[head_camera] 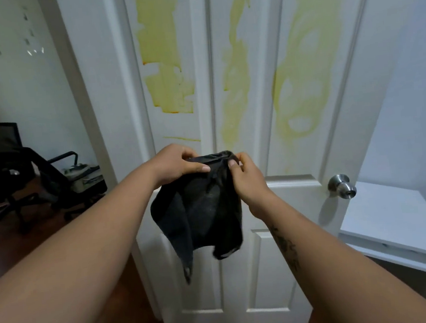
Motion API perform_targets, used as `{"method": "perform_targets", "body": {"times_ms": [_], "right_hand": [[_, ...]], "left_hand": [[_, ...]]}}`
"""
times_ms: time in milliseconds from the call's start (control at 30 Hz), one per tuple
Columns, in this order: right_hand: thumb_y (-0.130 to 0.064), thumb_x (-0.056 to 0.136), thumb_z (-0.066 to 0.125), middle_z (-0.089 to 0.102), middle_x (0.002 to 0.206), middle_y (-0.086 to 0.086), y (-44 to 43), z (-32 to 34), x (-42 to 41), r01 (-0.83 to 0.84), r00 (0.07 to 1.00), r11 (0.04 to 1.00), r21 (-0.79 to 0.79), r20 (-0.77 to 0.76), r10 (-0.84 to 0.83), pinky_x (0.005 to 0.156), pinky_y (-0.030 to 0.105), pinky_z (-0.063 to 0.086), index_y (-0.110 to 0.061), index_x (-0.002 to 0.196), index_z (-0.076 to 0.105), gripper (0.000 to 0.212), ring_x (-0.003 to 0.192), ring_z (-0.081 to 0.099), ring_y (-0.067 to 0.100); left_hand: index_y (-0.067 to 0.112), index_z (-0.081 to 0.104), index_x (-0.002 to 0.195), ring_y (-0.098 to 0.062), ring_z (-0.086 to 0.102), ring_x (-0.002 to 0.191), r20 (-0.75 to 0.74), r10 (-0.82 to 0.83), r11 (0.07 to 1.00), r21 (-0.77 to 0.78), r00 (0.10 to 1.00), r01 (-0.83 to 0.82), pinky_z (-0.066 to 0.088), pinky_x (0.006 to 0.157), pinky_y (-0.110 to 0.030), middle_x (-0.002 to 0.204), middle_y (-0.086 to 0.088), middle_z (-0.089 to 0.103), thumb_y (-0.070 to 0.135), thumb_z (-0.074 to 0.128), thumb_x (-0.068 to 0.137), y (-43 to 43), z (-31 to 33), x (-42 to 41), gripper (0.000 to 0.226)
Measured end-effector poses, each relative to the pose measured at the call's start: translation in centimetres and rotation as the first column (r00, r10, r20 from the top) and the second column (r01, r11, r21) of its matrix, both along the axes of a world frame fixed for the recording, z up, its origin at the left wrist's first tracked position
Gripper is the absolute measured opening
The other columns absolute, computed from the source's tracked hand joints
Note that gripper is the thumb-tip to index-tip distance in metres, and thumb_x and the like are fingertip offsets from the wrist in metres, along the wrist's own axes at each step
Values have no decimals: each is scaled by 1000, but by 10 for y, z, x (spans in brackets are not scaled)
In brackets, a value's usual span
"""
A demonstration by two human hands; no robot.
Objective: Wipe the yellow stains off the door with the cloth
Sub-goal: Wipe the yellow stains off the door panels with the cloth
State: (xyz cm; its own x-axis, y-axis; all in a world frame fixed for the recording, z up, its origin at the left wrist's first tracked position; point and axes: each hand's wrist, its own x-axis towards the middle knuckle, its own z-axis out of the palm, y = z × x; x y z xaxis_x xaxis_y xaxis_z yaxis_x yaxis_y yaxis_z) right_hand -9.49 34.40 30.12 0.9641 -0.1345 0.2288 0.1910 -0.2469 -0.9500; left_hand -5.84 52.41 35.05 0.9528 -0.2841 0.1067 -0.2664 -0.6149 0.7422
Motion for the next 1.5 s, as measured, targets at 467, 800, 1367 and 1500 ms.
{"method": "perform_targets", "body": {"times_ms": [467, 800, 1367, 1500], "right_hand": [[-31, 105, 29, 54, 78, -1, 35, 71, 46, 85, 941, 996, 14, 326, -85, 66, 34, 37, -16, 102, 36, 17, 76, 54, 26], [-36, 105, 27, 52, 86, -1, 51, 141, 90, 408, 747, 874, -263, 647, -154, 58, 33, 31, -19, 101, 39, 21, 70, 49, 29], [-33, 97, 40, 50, 95, 17, 119, 241, 190, 782, 350, 597, -181, 919, -180, 70, 41, 34, -7, 94, 53, 29, 84, 45, 34], [-34, 97, 43, 51, 97, 15, 128, 249, 207, 828, 320, 528, -189, 932, -168, 71, 37, 25, -9, 94, 55, 28, 85, 43, 31]], "left_hand": [[6, 68, 91, -12, 61, 83, -81, -10, 995, -95, 997, 3, 47, 73, -23, 86, 1, 66, 30, 71, 88, 12, -3, 11, 24], [15, 60, 73, -12, 61, 64, -7, 65, 987, -144, 998, -66, 49, 66, -28, 69, 1, 64, 63, 64, 81, 57, 38, 43, 48], [8, 47, 124, -34, 40, 113, 950, 204, 759, -2, 235, -651, 41, 91, -47, 129, -15, 48, 33, 49, 82, 125, 128, 180, 49], [9, 42, 133, -37, 36, 124, 955, 220, 720, -20, 200, -694, 31, 101, -51, 142, -15, 39, 29, 47, 82, 128, 118, 204, 55]]}}
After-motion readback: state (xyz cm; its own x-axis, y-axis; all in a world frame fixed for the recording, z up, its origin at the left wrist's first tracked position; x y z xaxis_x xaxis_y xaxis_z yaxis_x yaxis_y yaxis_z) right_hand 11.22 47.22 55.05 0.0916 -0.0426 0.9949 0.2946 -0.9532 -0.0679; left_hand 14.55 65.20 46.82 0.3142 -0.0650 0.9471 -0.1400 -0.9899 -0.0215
